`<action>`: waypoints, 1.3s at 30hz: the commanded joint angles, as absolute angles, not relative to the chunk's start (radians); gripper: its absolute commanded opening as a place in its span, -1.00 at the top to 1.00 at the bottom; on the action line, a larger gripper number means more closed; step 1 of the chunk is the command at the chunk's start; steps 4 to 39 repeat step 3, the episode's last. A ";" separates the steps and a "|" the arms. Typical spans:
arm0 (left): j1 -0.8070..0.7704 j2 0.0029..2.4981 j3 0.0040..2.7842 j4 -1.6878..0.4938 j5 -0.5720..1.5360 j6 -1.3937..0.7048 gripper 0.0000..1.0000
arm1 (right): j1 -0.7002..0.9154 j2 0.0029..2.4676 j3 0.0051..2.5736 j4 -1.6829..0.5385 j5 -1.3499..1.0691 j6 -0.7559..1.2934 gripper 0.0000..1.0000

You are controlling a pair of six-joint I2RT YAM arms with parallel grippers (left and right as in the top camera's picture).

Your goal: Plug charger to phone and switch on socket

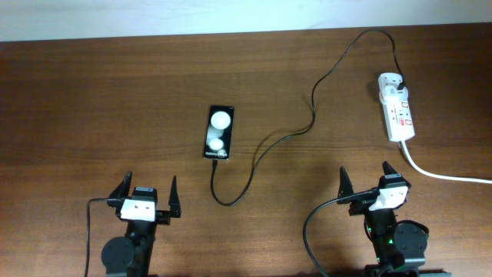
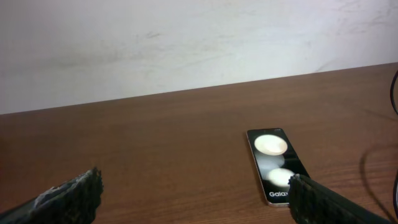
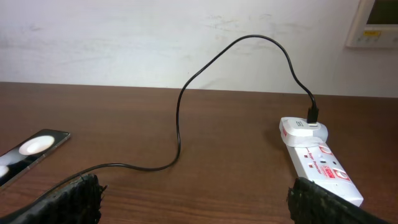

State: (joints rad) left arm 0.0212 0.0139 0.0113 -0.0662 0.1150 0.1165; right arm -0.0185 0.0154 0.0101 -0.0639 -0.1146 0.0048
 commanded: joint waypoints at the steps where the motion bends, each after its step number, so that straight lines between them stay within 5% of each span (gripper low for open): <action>1: 0.022 0.006 0.008 -0.072 0.108 0.130 -0.98 | -0.012 0.006 0.006 -0.070 -0.120 0.015 -0.97; 39: 0.022 0.006 0.008 -0.072 0.108 0.130 -0.98 | -0.012 0.006 0.006 -0.070 -0.120 0.015 -0.97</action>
